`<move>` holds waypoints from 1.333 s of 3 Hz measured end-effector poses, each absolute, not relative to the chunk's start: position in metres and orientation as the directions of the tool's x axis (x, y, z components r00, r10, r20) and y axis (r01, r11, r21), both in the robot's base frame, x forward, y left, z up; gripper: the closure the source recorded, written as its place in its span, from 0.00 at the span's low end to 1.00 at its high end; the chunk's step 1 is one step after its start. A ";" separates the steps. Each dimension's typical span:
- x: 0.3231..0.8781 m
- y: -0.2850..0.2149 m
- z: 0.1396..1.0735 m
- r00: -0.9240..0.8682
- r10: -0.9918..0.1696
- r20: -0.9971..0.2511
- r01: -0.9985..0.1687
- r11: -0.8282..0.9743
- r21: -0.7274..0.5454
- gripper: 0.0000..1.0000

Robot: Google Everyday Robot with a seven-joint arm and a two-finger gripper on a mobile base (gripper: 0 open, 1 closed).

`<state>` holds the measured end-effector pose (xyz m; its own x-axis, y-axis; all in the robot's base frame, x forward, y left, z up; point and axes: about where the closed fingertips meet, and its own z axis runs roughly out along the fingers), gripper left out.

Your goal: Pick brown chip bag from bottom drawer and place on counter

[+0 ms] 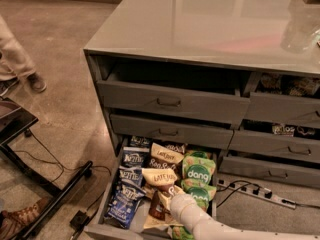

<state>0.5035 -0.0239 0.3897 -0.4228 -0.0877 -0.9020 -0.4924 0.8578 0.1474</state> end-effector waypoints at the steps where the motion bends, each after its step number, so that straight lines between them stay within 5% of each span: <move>1: 0.495 -0.039 0.410 -0.417 0.025 -0.908 -0.501 0.828 0.252 1.00; 2: 0.503 -0.057 0.427 -0.393 0.174 -0.903 -0.477 0.801 0.362 1.00; 4: 0.479 -0.037 0.432 -0.407 0.141 -0.903 -0.578 0.725 0.374 1.00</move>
Offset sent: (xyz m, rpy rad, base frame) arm -0.0367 -0.0252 0.0326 0.3629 -0.0295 0.2261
